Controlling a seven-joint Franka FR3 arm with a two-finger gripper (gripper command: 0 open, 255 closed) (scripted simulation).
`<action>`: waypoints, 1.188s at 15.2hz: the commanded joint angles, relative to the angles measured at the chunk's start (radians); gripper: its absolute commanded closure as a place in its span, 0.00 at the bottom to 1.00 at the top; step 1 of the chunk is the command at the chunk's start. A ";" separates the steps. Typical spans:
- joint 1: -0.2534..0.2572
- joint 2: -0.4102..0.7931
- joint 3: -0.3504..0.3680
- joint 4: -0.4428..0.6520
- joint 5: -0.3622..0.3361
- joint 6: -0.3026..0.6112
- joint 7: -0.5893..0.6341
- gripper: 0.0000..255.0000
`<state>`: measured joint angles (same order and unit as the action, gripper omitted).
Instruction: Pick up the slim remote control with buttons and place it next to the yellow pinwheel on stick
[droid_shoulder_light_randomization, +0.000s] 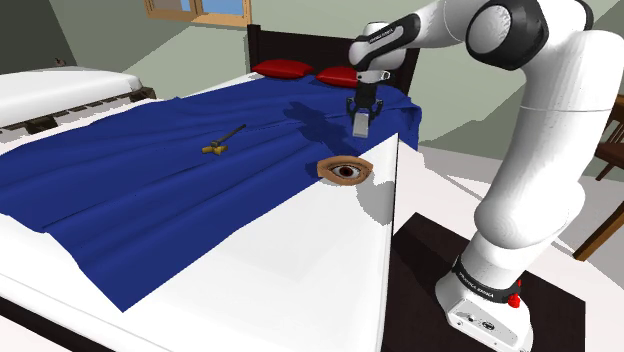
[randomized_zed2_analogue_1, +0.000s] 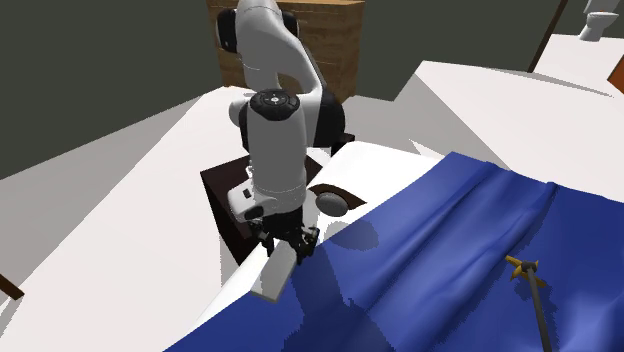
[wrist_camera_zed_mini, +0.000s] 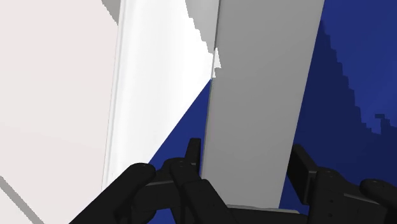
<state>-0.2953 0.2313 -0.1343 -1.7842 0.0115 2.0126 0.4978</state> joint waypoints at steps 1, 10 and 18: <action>0.001 -0.007 0.000 0.019 -0.001 -0.027 0.002 1.00; 0.094 0.014 0.058 0.079 -0.013 -0.067 0.156 1.00; 0.200 0.100 0.116 0.204 -0.025 -0.109 0.323 1.00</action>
<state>-0.1081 0.3141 -0.0242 -1.6056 -0.0124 1.9123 0.8005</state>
